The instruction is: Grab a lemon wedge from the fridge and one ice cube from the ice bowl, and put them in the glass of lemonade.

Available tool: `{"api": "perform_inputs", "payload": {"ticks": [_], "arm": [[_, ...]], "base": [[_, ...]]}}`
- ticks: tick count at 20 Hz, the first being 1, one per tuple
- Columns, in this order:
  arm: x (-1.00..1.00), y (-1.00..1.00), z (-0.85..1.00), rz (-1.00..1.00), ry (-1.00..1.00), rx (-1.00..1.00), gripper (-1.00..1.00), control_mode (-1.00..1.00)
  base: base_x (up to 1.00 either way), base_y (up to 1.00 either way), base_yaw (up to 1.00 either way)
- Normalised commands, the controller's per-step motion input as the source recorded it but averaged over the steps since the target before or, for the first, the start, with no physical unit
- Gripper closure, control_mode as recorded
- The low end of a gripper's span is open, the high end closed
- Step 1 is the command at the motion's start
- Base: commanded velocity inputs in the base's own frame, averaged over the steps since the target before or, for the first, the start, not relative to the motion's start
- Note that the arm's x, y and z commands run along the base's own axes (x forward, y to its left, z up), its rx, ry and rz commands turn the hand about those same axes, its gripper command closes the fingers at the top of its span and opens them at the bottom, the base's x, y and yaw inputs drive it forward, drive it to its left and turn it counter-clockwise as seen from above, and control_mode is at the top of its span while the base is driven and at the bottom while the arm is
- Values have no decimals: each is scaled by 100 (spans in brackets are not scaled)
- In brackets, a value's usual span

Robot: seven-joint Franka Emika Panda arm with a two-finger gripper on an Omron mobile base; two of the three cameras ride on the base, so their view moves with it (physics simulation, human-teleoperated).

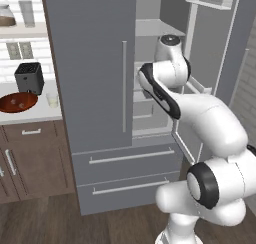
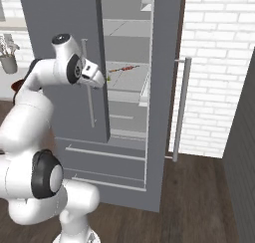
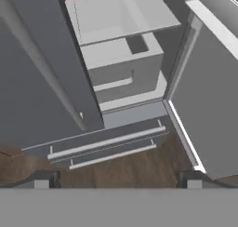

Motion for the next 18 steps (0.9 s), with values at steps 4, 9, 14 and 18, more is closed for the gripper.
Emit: {"api": "perform_inputs", "payload": {"ticks": [4, 9, 14, 18], "arm": [[13, 56, 0, 18, -28, 12, -100, -100], [76, 43, 0, 5, -9, -1, -100, -100], [81, 28, 1, 0, -7, -10, -100, -100], [29, 55, 9, 0, -6, -6, -100, -100]], "base": [[0, 0, 0], [0, 0, 0], [0, 0, 0], [0, 0, 0]]}}
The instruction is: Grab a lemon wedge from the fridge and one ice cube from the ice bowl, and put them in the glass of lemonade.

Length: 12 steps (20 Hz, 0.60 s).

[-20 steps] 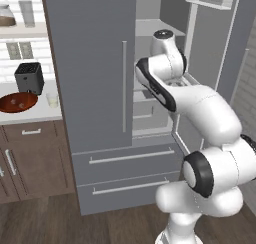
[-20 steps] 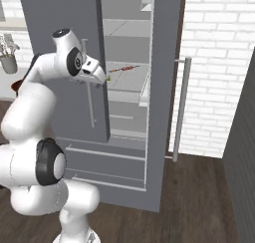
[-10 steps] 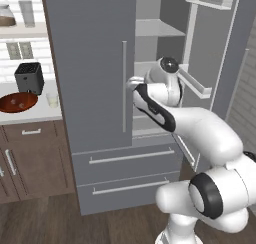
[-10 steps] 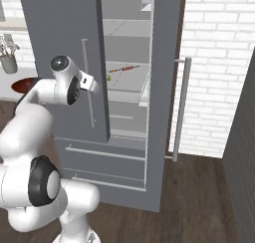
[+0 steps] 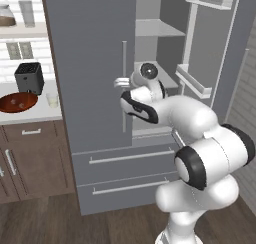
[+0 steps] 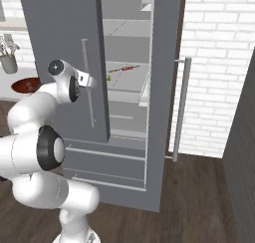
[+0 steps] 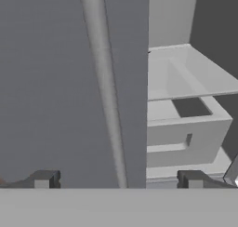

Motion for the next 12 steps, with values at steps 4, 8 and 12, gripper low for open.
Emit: {"api": "perform_inputs", "payload": {"ticks": [4, 8, 12], "arm": [[0, 16, 2, 2, 0, 0, -100, -100], [7, 0, 8, 1, 9, -1, -100, -100], [1, 0, 34, 0, 12, -3, -100, -100]], "base": [[0, 0, 0], [0, 0, 0], [0, 0, 0]]}}
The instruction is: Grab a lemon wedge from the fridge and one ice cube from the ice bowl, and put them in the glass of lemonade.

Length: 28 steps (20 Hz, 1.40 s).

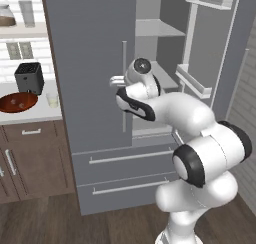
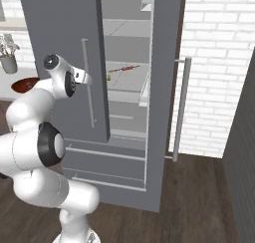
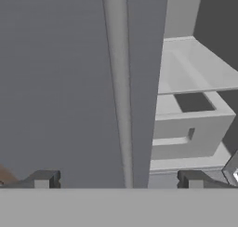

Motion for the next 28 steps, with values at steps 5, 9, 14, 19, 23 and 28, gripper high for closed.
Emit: {"api": "perform_inputs", "payload": {"ticks": [5, 9, 14, 19, 23, 28], "arm": [[14, 0, 21, 0, 3, -6, -100, -100], [38, -2, 1, 0, 0, -8, -100, -100], [39, -3, -1, 0, 0, -3, -100, -100], [41, -7, -10, 0, 0, 0, -100, -100], [48, -1, -17, 0, 0, 0, -100, -100], [41, 0, -7, 0, 4, 0, -100, -100]], "base": [[0, 0, 0], [0, 0, 0], [0, 0, 0], [0, 0, 0], [0, 0, 0], [0, 0, 0]]}}
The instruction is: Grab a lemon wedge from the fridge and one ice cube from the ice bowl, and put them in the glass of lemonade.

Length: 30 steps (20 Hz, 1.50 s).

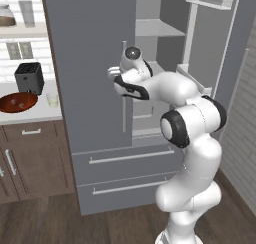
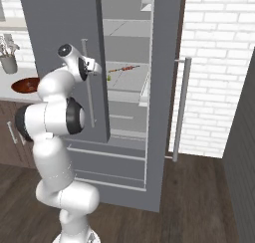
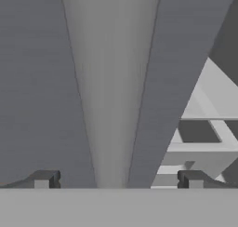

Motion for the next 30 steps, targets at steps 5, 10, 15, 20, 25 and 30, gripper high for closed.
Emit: {"api": "perform_inputs", "payload": {"ticks": [5, 10, 15, 20, 25, 30], "arm": [[41, 0, -2, 0, 9, 0, -100, -100], [40, 1, -21, 0, 7, 0, -100, -100], [6, 5, -15, 0, 1, 0, 100, -100], [10, 3, -11, 0, 0, 0, 100, -100], [13, 14, -9, 0, -2, 0, 100, -100], [0, 49, 0, 1, -14, 0, 100, -100]], "base": [[0, 0, 0], [0, 0, 0], [0, 0, 0], [0, 0, 0], [0, 0, 0], [0, 0, 0]]}}
